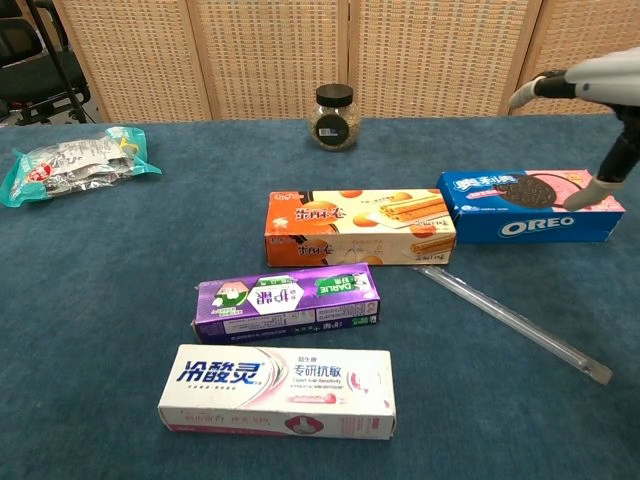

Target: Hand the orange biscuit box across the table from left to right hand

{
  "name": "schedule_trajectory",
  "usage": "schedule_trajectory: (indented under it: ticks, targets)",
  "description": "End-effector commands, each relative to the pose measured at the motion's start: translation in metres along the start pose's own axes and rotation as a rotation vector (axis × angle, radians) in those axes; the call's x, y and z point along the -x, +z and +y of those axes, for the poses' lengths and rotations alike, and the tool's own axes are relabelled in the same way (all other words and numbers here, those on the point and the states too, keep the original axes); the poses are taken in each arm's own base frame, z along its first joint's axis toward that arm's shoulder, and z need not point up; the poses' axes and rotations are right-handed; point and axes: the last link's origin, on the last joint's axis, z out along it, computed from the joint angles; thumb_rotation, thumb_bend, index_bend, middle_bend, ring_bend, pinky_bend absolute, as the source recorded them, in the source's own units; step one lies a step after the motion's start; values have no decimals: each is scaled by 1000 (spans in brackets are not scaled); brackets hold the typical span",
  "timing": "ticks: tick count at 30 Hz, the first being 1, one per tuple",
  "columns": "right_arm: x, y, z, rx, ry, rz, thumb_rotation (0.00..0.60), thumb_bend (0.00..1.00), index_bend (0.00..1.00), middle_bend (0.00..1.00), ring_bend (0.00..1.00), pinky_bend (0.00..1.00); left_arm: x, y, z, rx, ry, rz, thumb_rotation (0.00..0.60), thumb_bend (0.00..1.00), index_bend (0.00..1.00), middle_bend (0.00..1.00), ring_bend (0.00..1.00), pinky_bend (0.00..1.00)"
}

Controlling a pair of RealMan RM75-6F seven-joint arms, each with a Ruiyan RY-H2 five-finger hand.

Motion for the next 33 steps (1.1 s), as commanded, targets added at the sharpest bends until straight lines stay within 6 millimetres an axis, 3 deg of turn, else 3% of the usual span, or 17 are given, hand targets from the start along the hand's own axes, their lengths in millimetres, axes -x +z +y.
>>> schedule_trajectory:
  ticks: [1, 11, 20, 33]
  targets:
    - [-8, 22, -33, 39, -38, -26, 600, 105, 67, 0, 0, 0, 2, 2, -1, -4, -7, -5, 600, 213, 67, 0, 0, 0]
    - [-14, 31, -68, 167, -74, -80, 600, 105, 67, 0, 0, 0, 5, 5, -4, -4, -36, -19, 600, 214, 67, 0, 0, 0]
    - [-6, 38, -94, 210, -69, -127, 600, 105, 67, 0, 0, 0, 8, 9, -11, -9, -69, -7, 600, 215, 67, 0, 0, 0]
    - [1, 46, -146, 183, 18, -147, 600, 105, 67, 0, 0, 0, 12, 10, -10, 8, -84, 1, 600, 214, 67, 0, 0, 0]
